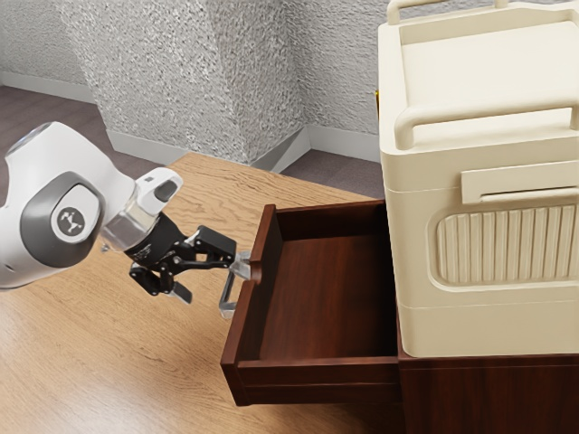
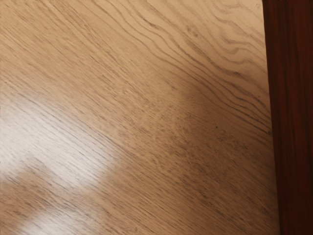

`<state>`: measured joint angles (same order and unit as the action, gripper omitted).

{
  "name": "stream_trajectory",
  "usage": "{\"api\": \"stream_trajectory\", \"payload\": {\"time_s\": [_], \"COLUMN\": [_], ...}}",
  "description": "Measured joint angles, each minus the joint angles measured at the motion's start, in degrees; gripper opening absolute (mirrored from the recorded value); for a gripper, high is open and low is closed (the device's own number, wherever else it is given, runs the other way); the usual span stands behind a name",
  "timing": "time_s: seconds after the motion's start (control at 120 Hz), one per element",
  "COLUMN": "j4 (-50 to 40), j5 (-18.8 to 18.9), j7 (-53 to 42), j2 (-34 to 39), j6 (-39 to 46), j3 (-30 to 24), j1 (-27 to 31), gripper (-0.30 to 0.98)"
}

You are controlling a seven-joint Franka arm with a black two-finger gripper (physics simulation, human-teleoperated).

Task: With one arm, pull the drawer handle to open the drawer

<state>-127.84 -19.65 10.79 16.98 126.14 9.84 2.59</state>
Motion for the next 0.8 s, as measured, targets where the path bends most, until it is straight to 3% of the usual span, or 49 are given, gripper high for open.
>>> {"api": "stream_trajectory", "payload": {"time_s": [0.8], "j4": [0.8], "j5": [1.12], "j7": [1.13], "j2": [-0.89], "j6": [0.49], "j3": [-0.71], "j1": [-0.48], "gripper": [0.69]}}
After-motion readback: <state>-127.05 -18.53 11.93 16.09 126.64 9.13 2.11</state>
